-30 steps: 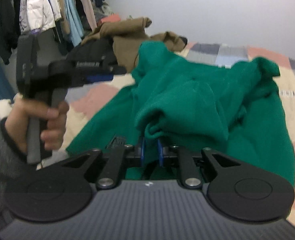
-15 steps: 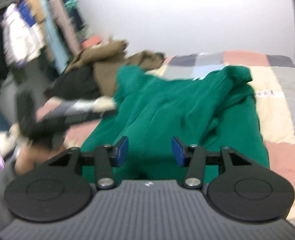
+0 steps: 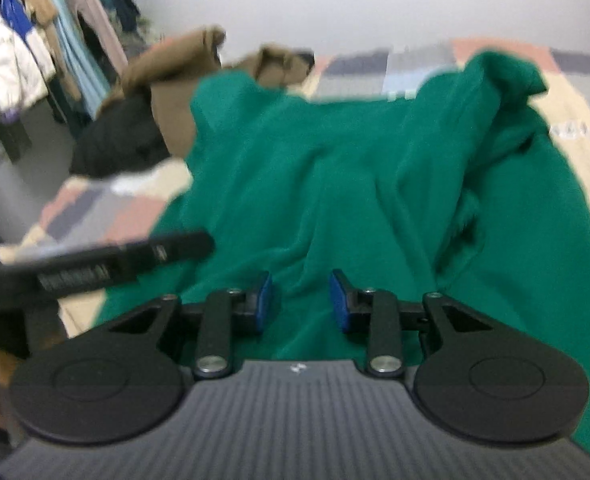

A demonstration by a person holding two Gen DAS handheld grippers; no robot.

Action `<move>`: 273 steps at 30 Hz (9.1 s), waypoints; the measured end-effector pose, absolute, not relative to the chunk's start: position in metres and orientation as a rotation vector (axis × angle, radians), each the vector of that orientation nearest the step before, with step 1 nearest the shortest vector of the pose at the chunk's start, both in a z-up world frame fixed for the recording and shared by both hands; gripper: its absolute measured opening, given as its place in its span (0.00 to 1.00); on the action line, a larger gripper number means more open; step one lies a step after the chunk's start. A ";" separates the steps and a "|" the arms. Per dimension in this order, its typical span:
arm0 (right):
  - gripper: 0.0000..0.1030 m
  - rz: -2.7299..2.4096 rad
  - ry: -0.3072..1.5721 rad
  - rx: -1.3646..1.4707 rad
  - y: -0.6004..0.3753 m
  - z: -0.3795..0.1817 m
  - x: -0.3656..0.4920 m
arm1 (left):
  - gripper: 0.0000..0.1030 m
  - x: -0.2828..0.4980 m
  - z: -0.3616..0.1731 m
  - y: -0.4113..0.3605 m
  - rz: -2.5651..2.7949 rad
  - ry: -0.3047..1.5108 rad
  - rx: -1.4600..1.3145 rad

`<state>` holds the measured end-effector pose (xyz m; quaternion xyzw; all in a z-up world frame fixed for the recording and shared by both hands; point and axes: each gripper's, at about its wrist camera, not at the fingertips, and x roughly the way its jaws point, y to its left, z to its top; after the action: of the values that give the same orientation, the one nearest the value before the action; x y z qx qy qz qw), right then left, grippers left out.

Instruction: Fold large clothes

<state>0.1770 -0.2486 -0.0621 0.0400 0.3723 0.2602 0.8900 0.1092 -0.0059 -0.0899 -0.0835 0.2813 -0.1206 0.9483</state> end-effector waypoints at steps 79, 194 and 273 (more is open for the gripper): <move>0.46 0.457 0.731 0.001 -0.270 -0.088 0.246 | 0.49 0.177 -0.132 -0.021 -0.250 0.610 -0.193; 0.18 0.667 0.652 0.710 -0.476 0.064 0.042 | 0.06 -0.107 -0.027 0.136 -0.493 0.599 -0.954; 0.65 0.465 0.571 0.117 -0.279 -0.009 0.237 | 0.63 0.115 -0.078 0.002 -0.152 0.524 -0.133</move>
<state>0.2367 -0.2794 -0.0088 0.0571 0.2789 0.2269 0.9314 0.1150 0.0022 -0.0783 -0.0659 0.2586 -0.0752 0.9608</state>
